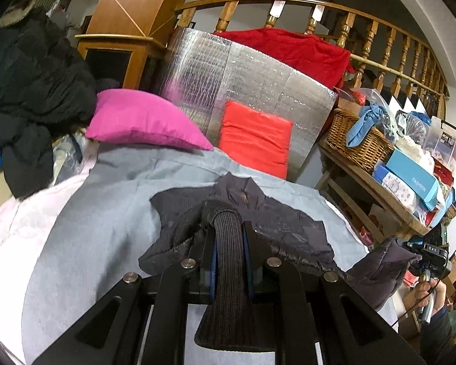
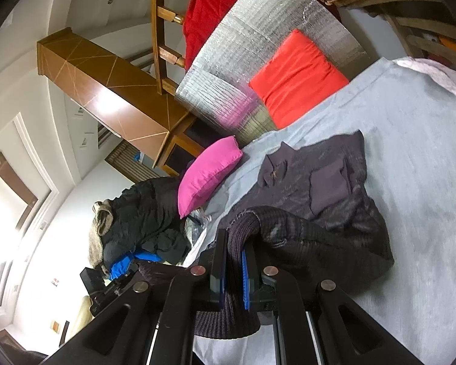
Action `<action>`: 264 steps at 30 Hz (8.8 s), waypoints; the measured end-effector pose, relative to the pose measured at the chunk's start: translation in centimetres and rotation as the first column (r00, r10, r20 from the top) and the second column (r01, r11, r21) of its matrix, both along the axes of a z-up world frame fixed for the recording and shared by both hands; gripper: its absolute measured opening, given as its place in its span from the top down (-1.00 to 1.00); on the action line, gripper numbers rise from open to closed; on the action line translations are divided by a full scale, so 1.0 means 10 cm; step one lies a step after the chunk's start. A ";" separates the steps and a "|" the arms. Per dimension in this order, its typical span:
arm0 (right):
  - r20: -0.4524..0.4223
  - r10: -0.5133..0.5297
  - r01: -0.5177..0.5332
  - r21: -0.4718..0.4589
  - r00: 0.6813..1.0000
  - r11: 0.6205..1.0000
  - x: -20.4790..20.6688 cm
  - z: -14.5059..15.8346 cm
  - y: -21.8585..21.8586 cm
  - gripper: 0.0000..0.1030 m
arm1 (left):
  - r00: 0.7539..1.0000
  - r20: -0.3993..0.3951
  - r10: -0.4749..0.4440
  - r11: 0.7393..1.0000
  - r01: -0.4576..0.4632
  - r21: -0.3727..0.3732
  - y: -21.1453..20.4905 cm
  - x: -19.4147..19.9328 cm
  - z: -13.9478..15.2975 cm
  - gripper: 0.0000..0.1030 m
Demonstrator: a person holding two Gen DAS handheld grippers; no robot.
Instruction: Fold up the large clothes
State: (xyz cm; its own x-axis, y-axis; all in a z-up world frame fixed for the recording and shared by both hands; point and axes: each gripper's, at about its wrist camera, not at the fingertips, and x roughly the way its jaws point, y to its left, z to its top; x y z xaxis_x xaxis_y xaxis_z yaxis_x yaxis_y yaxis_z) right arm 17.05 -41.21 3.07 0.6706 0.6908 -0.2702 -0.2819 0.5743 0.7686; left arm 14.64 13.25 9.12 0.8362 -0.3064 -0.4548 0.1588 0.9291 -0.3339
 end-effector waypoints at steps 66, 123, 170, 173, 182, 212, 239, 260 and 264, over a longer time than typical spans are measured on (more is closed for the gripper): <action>-0.287 -0.202 0.117 -0.289 0.936 0.950 3.84 -0.93 0.18 0.76 | 0.918 -0.282 0.277 0.955 -0.231 0.188 -0.12 3.62 -1.20 -0.35; -0.189 -0.048 -0.089 -0.650 0.981 0.754 4.11 -1.07 0.68 0.64 | 0.933 -0.334 0.131 0.899 0.030 0.437 -0.36 4.15 -1.63 0.86; -0.170 -0.156 -0.015 -0.720 0.973 0.694 4.24 -1.09 0.68 0.79 | 0.903 -0.371 0.214 0.900 -0.035 0.433 -0.27 4.21 -1.91 1.00; -0.170 -0.224 0.013 -0.768 0.960 0.640 4.29 -1.22 0.63 0.81 | 0.869 -0.408 0.280 0.890 -0.077 0.449 -0.10 4.28 -2.04 1.00; -0.213 -0.212 0.014 -0.673 0.954 0.740 4.37 -1.42 0.50 0.79 | 0.879 -0.429 0.207 0.964 -0.110 0.241 0.31 4.13 -1.89 0.41; -0.097 -0.254 0.111 -0.712 0.962 0.693 4.26 -1.23 0.46 0.86 | 0.869 -0.444 0.216 0.951 -0.085 0.297 0.11 4.26 -2.08 0.61; -0.066 -0.228 0.126 -0.669 0.971 0.733 3.14 -0.52 0.33 -0.67 | 0.919 -0.240 0.313 0.890 -0.196 0.411 -0.15 3.14 -1.05 -0.30; 0.036 -0.196 0.139 -0.829 0.980 0.542 2.27 -1.38 1.80 -0.70 | 0.961 -0.177 0.214 0.869 -0.104 0.483 -1.38 2.38 -1.98 -0.48; 0.039 -0.208 0.142 -0.850 0.977 0.507 2.30 -1.43 1.84 -0.72 | 0.957 -0.191 0.218 0.875 -0.105 0.472 -1.36 2.41 -1.99 -0.49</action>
State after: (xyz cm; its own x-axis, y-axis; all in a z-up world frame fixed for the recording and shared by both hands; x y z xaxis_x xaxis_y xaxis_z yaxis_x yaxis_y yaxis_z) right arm 40.09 -22.80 -11.26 0.7111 -0.0156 -0.7029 -0.0731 0.9927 -0.0959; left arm 38.73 -0.32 -10.77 0.7096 0.1101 -0.6960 -0.0354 0.9920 0.1208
